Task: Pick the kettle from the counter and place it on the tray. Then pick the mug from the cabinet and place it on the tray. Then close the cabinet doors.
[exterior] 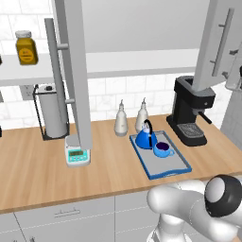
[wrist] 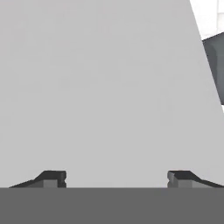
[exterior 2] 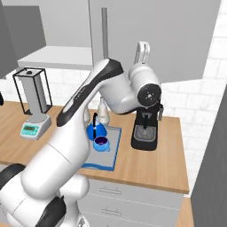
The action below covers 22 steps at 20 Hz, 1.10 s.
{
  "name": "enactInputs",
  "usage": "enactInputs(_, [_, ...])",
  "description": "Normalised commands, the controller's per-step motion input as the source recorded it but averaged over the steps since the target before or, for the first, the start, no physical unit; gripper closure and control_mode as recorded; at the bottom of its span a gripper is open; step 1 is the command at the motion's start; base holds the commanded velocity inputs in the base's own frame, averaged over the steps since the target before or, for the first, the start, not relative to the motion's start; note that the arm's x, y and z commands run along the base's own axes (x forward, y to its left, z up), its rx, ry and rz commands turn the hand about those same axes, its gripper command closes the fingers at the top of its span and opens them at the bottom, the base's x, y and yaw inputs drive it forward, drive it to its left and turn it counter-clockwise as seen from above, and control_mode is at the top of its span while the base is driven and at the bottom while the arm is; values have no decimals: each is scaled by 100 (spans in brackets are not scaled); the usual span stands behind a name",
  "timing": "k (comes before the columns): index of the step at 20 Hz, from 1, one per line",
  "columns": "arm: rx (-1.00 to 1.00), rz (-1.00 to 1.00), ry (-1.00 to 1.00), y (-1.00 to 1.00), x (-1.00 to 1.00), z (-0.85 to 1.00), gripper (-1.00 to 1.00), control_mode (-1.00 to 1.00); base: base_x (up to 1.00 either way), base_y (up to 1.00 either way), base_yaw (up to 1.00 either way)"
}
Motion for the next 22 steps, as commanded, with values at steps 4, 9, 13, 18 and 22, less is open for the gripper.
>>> enactInputs(4, [0,-2,0,85,44,6,-100,-100,0,0,0])
enactInputs(9, [0,0,0,81,33,2,-100,-100,0,0,0])
enactInputs(13, [0,0,0,85,31,25,-100,-100,0,0,0])
enactInputs(18, [0,0,3,74,69,12,-100,-100,0,0,0])
enactInputs(22, [0,-6,4,51,100,0,-100,-100,0,0,0])
